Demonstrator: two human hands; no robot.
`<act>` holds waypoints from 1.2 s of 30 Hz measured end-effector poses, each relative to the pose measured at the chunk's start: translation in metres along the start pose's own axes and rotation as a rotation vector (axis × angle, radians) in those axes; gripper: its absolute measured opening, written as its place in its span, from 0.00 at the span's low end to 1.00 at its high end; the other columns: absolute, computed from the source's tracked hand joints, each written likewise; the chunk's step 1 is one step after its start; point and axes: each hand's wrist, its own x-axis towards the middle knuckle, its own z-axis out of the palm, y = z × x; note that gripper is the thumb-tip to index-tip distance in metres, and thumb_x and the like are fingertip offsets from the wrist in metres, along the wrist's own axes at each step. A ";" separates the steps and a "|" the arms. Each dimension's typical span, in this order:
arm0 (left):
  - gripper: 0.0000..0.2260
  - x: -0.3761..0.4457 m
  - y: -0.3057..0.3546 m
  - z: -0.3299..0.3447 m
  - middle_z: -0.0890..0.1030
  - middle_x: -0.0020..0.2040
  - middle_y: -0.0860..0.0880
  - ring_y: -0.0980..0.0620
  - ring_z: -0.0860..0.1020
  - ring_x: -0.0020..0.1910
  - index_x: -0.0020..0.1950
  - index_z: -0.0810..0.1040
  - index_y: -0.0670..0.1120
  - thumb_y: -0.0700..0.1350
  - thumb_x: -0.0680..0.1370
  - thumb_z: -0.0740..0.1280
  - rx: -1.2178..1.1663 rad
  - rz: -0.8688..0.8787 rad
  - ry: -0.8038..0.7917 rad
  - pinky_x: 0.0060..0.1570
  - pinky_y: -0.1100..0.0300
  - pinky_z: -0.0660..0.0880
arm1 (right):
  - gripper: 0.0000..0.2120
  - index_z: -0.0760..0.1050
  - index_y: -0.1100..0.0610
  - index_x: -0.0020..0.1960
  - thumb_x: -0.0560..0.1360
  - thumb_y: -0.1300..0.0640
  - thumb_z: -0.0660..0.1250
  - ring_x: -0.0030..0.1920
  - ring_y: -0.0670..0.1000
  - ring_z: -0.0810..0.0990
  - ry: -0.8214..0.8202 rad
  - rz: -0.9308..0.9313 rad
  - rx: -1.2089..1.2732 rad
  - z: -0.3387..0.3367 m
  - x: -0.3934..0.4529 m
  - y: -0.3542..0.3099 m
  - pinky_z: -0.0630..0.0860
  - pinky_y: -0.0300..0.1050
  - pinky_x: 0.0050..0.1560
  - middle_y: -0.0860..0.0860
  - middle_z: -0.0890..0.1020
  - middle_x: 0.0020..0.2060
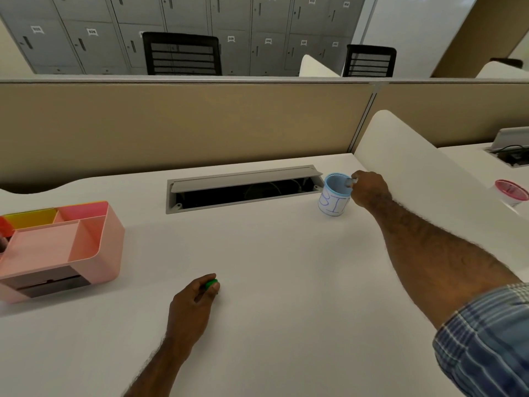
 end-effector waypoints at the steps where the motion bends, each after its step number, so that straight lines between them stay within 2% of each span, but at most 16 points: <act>1: 0.09 0.000 0.000 0.000 0.85 0.50 0.54 0.58 0.81 0.52 0.56 0.82 0.55 0.49 0.76 0.70 -0.001 -0.003 0.000 0.53 0.61 0.73 | 0.13 0.77 0.64 0.59 0.75 0.63 0.64 0.58 0.63 0.77 -0.009 -0.017 -0.034 0.000 0.000 -0.001 0.74 0.51 0.56 0.62 0.81 0.56; 7: 0.09 0.001 -0.002 0.001 0.85 0.51 0.54 0.56 0.81 0.53 0.56 0.82 0.55 0.49 0.76 0.70 -0.008 -0.008 -0.004 0.56 0.59 0.74 | 0.15 0.74 0.64 0.61 0.75 0.63 0.64 0.59 0.65 0.76 0.025 0.026 -0.011 -0.001 0.000 -0.007 0.75 0.55 0.57 0.65 0.77 0.57; 11: 0.09 0.001 -0.002 0.002 0.85 0.50 0.56 0.58 0.81 0.53 0.55 0.82 0.56 0.49 0.75 0.71 -0.036 -0.014 0.006 0.53 0.61 0.73 | 0.20 0.72 0.64 0.66 0.74 0.63 0.66 0.62 0.65 0.75 0.184 0.174 0.270 -0.005 -0.006 -0.014 0.73 0.54 0.59 0.65 0.77 0.60; 13: 0.09 0.001 0.000 0.001 0.85 0.49 0.56 0.59 0.81 0.52 0.54 0.82 0.55 0.49 0.75 0.72 -0.074 -0.028 0.020 0.51 0.63 0.72 | 0.18 0.74 0.65 0.64 0.75 0.61 0.66 0.60 0.64 0.77 0.235 0.327 0.522 -0.006 -0.011 -0.020 0.73 0.50 0.57 0.64 0.80 0.59; 14: 0.09 0.000 0.000 0.002 0.85 0.49 0.56 0.58 0.81 0.52 0.54 0.82 0.55 0.49 0.75 0.72 -0.091 -0.032 0.028 0.50 0.63 0.72 | 0.17 0.75 0.64 0.63 0.76 0.59 0.65 0.56 0.62 0.80 0.213 0.420 0.697 -0.007 -0.013 -0.023 0.74 0.47 0.52 0.62 0.82 0.55; 15: 0.09 0.000 0.001 0.002 0.85 0.49 0.56 0.58 0.81 0.53 0.55 0.82 0.54 0.49 0.74 0.72 -0.108 -0.035 0.033 0.50 0.63 0.72 | 0.16 0.77 0.64 0.61 0.76 0.58 0.65 0.47 0.58 0.81 0.166 0.500 0.936 -0.007 -0.017 -0.027 0.74 0.45 0.45 0.60 0.83 0.48; 17: 0.11 0.000 0.004 0.003 0.85 0.51 0.54 0.57 0.81 0.53 0.57 0.82 0.53 0.48 0.75 0.72 -0.143 -0.041 0.030 0.51 0.63 0.72 | 0.10 0.78 0.63 0.53 0.76 0.58 0.65 0.34 0.48 0.77 0.025 0.637 1.516 -0.005 -0.030 -0.039 0.70 0.38 0.33 0.54 0.80 0.37; 19: 0.13 -0.001 0.007 0.002 0.85 0.52 0.53 0.59 0.81 0.53 0.59 0.82 0.53 0.47 0.75 0.71 -0.178 -0.041 0.004 0.49 0.65 0.72 | 0.06 0.77 0.59 0.47 0.78 0.58 0.64 0.33 0.45 0.75 -0.095 0.671 1.860 0.000 -0.045 -0.050 0.70 0.34 0.30 0.53 0.79 0.36; 21: 0.12 -0.003 0.011 0.001 0.85 0.52 0.53 0.64 0.81 0.50 0.58 0.82 0.56 0.47 0.75 0.71 -0.215 -0.037 -0.018 0.47 0.68 0.71 | 0.07 0.77 0.58 0.46 0.78 0.57 0.62 0.34 0.46 0.77 -0.226 0.617 1.995 0.007 -0.063 -0.063 0.70 0.35 0.31 0.52 0.82 0.36; 23: 0.10 -0.004 0.016 0.000 0.86 0.51 0.52 0.64 0.82 0.49 0.55 0.82 0.57 0.47 0.75 0.72 -0.277 -0.047 -0.031 0.50 0.66 0.72 | 0.08 0.78 0.57 0.49 0.78 0.56 0.62 0.35 0.46 0.78 -0.341 0.566 2.024 0.013 -0.083 -0.077 0.71 0.36 0.32 0.51 0.85 0.37; 27: 0.10 -0.008 0.025 -0.004 0.86 0.54 0.50 0.53 0.82 0.54 0.55 0.82 0.56 0.45 0.74 0.72 -0.401 -0.073 -0.043 0.60 0.57 0.71 | 0.12 0.78 0.58 0.56 0.77 0.54 0.63 0.35 0.45 0.80 -0.565 0.516 1.988 0.026 -0.131 -0.108 0.73 0.37 0.32 0.49 0.86 0.38; 30: 0.14 -0.013 0.032 -0.006 0.87 0.49 0.54 0.54 0.81 0.52 0.60 0.81 0.52 0.47 0.75 0.70 -0.470 -0.080 -0.052 0.56 0.59 0.71 | 0.11 0.79 0.59 0.54 0.76 0.55 0.65 0.34 0.44 0.80 -0.688 0.491 1.933 0.036 -0.173 -0.130 0.74 0.36 0.30 0.49 0.86 0.39; 32: 0.15 -0.016 0.037 -0.008 0.87 0.48 0.55 0.53 0.81 0.54 0.61 0.80 0.51 0.48 0.74 0.70 -0.525 -0.099 -0.059 0.55 0.58 0.71 | 0.08 0.80 0.59 0.52 0.77 0.57 0.65 0.34 0.45 0.80 -0.697 0.423 1.822 0.043 -0.202 -0.142 0.74 0.36 0.31 0.51 0.86 0.41; 36: 0.21 -0.021 0.045 -0.013 0.86 0.54 0.52 0.50 0.80 0.57 0.60 0.80 0.52 0.53 0.68 0.71 -0.584 -0.115 -0.062 0.62 0.52 0.70 | 0.05 0.79 0.56 0.50 0.76 0.57 0.67 0.39 0.48 0.80 -0.643 0.262 1.496 0.051 -0.251 -0.159 0.74 0.40 0.39 0.52 0.85 0.46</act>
